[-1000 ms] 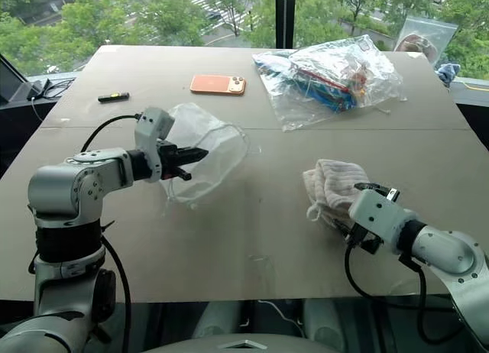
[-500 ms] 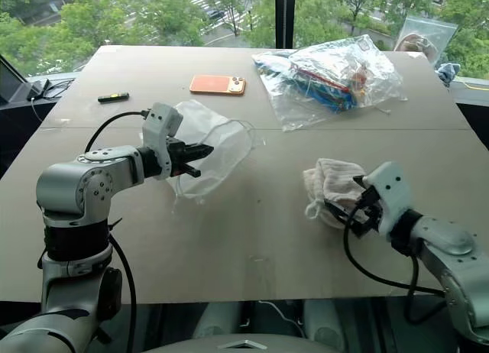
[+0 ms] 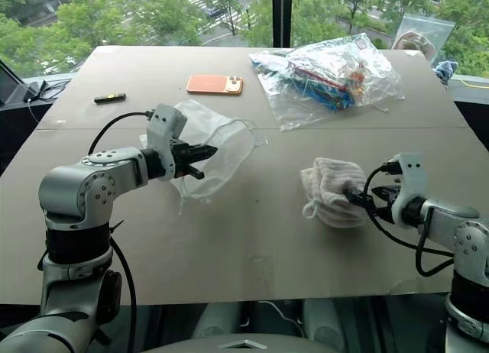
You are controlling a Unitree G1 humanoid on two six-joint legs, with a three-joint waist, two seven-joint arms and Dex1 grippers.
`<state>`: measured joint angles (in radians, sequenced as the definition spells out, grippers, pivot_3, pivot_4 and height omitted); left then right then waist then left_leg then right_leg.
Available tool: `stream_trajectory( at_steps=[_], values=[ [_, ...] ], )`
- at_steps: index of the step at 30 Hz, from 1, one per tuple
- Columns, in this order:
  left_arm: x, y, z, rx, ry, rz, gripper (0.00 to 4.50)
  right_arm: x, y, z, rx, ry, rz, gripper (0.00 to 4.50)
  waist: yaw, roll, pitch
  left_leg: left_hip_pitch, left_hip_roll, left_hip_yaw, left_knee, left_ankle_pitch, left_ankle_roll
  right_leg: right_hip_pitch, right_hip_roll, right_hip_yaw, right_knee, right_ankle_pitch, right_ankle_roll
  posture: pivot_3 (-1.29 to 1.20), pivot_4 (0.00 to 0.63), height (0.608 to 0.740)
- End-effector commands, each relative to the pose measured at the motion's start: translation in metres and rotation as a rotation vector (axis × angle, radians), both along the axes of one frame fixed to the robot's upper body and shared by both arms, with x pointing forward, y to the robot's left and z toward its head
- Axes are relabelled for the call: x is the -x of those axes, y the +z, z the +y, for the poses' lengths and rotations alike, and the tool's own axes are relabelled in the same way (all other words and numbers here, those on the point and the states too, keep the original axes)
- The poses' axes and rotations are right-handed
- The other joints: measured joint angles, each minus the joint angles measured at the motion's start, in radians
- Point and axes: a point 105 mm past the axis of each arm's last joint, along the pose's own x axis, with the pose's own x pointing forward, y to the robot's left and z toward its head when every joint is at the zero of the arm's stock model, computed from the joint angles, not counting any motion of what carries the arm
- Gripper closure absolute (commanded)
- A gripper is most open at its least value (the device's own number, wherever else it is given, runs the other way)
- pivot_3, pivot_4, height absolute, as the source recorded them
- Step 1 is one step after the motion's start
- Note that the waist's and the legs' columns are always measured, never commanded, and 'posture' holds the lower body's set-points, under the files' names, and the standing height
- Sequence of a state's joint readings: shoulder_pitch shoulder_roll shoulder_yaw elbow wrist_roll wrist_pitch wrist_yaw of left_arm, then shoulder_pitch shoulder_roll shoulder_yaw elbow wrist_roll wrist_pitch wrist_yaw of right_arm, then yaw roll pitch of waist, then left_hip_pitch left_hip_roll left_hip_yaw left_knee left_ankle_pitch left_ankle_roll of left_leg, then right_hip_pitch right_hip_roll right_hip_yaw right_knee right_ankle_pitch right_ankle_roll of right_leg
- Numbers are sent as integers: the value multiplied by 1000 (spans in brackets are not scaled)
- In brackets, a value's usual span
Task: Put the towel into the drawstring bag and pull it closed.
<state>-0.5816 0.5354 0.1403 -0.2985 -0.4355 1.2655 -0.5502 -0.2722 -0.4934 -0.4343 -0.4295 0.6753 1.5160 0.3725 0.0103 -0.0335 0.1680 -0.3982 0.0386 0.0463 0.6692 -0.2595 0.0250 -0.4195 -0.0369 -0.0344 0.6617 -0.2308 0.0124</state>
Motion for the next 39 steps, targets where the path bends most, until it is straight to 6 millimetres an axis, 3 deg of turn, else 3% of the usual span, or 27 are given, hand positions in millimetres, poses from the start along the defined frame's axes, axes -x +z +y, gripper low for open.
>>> stream_trajectory(
  at_steps=[1,5,8,10,12,16,17,21,24,29,31,34,39],
  values=[
    [4,9,-1,-5,-9,-44,4466,-3,-5,9,-39,20,43,0,1,0,0,0,0,0,0,0,0,0,0,0,0,0,0,0,150,740],
    [5,8,-2,2,-5,-40,4466,-5,-28,27,69,103,87,0,-13,-3,-2,1,0,0,0,0,0,0,0,0,0,0,0,0,150,740],
    [4,6,-2,1,-1,-36,4500,-4,-50,42,201,203,81,719,-31,-9,-6,4,0,0,0,0,0,3,1,0,0,0,0,0,150,740],
    [5,6,-3,0,-7,-35,4500,-3,-61,46,314,288,31,1617,-40,-11,-7,8,1,1,0,0,0,6,2,1,0,-2,3,0,150,740],
    [4,7,-4,-2,-11,-38,4500,-7,-60,52,326,321,-48,2508,-45,-12,-8,12,1,1,-1,0,0,9,2,2,0,-2,4,0,150,740],
    [3,7,-4,1,-21,-32,4500,-9,-28,70,177,366,-219,4341,-52,-14,-9,16,3,1,-2,0,0,12,3,4,1,-1,3,0,150,740],
    [3,7,-6,3,-28,-30,4500,-6,-15,76,130,398,-276,4491,-52,-14,-9,17,3,2,-2,0,0,11,3,5,1,-1,2,0,150,740],
    [1,2,-16,1,-61,-10,4500,14,34,116,-107,581,-429,4491,-45,-5,-3,13,3,2,-2,0,0,7,4,5,1,-1,2,0,150,740],
    [1,2,-27,-12,-101,-15,4500,10,48,142,-137,639,-490,4491,-42,-4,-2,8,3,1,-2,0,0,4,3,4,1,0,1,0,150,740],
    [2,9,-36,-37,-159,-39,4500,-9,38,172,9,709,-542,4491,-20,-3,-2,0,1,1,-1,0,0,-3,2,4,0,2,-2,0,150,740],
    [3,12,-36,-49,-169,-54,4500,-19,19,182,138,755,-531,4491,-19,-3,-2,-2,0,1,-1,0,0,-4,1,2,-1,1,-2,0,150,740],
    [6,13,-34,-61,-177,-61,4500,-33,-4,184,245,759,-492,4491,-24,-3,-2,-2,0,1,-1,0,0,-4,1,4,-1,1,-2,0,150,740],
    [14,13,-32,-101,-202,-74,4500,-54,-9,191,264,724,-485,4491,-27,-3,-2,-1,0,1,-2,0,0,-5,2,4,1,1,-2,0,150,740]
  ],
)
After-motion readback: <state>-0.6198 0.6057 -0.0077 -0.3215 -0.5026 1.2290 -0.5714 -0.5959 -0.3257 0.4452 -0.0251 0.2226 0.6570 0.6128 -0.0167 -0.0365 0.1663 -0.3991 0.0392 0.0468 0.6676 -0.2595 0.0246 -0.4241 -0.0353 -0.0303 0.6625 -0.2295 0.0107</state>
